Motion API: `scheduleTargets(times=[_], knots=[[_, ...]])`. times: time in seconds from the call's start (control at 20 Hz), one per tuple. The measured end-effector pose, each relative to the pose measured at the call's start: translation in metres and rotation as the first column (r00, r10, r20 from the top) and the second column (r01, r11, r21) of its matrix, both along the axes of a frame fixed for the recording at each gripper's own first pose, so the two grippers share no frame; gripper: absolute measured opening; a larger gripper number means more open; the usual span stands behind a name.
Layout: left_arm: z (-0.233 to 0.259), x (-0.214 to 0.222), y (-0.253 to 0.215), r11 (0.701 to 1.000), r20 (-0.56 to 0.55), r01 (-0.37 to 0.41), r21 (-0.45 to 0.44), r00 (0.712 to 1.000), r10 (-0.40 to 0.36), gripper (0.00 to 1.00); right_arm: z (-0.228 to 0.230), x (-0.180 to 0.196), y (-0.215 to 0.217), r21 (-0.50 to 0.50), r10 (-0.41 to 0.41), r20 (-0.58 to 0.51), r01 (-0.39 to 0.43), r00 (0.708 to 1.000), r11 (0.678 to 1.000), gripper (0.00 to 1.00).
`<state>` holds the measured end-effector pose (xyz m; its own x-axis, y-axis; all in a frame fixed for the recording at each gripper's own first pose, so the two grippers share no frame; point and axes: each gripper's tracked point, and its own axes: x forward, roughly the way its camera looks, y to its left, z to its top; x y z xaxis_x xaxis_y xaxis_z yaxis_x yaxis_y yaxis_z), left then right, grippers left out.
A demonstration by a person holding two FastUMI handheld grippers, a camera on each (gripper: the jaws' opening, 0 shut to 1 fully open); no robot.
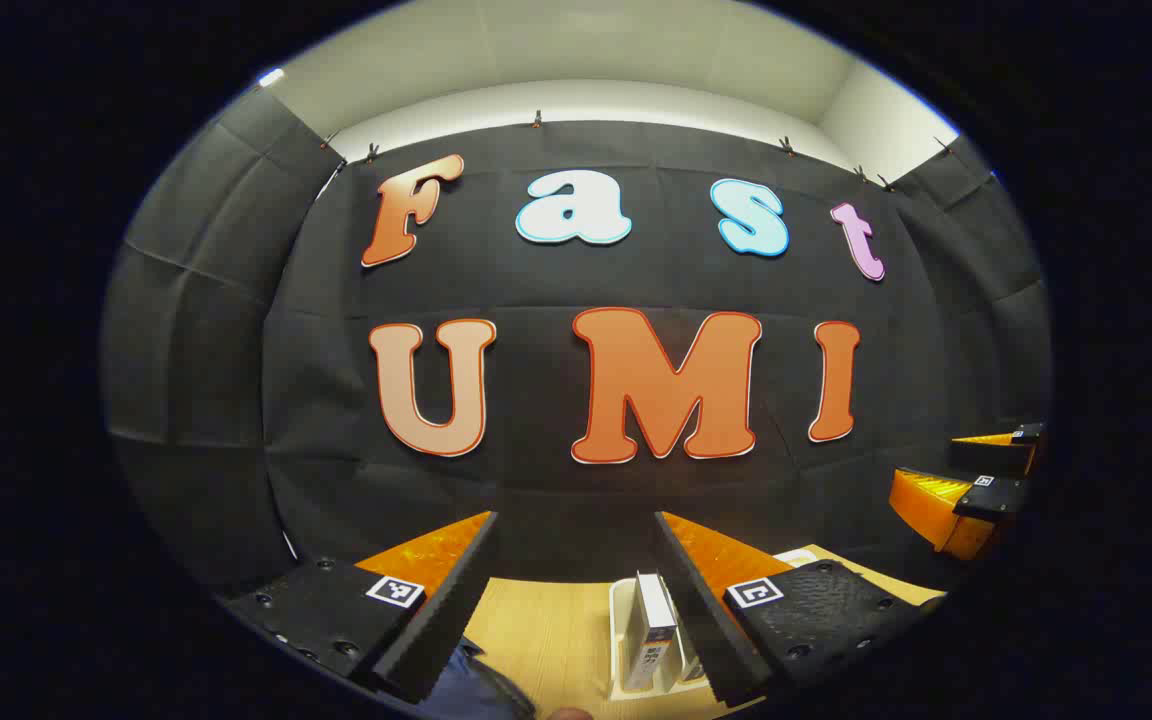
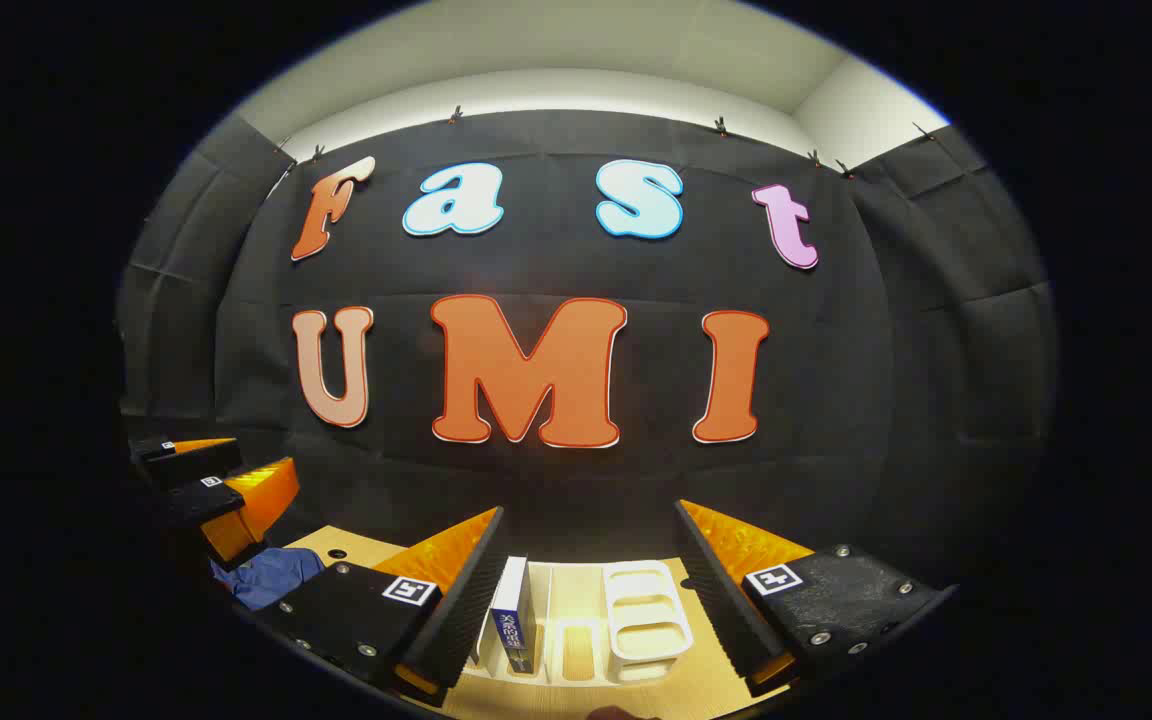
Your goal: Open the schoolbag, grab two books from the bookshelf and put them into the schoolbag.
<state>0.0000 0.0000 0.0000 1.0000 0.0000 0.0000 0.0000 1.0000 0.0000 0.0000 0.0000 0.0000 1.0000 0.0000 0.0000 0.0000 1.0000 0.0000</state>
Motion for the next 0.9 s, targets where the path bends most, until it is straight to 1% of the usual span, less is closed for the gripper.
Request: scheduleTargets(times=[0.15, 0.35, 0.55, 0.75, 0.9], knots=[[-0.002, -0.001, 0.010, 1.000, -0.005, -0.022, 0.008, 1.000, 0.022, 0.93, -0.004, 0.003, 0.004, 0.001, -0.003, -0.020, 0.003, 1.000, 1.000, 0.96], [-0.002, 0.000, 0.015, 0.999, 0.000, -0.031, 0.014, 1.000, 0.031, 0.94, 0.004, 0.004, 0.006, -0.001, -0.010, 0.006, 0.010, 1.000, 1.000, 0.96], [-0.007, 0.004, 0.013, 0.999, -0.021, -0.023, 0.022, 1.000, 0.024, 0.94, 0.000, 0.007, 0.010, -0.009, -0.003, 0.003, 0.003, 1.000, 1.000, 0.96], [-0.010, 0.008, 0.005, 1.000, -0.031, 0.000, 0.025, 1.000, 0.001, 0.94, -0.006, 0.010, 0.007, -0.005, -0.010, -0.019, 0.010, 1.000, 1.000, 0.96], [-0.011, 0.010, 0.005, 1.000, -0.030, 0.000, 0.027, 1.000, 0.000, 0.94, -0.008, 0.012, 0.007, -0.008, -0.018, -0.023, 0.017, 1.000, 1.000, 0.96]])
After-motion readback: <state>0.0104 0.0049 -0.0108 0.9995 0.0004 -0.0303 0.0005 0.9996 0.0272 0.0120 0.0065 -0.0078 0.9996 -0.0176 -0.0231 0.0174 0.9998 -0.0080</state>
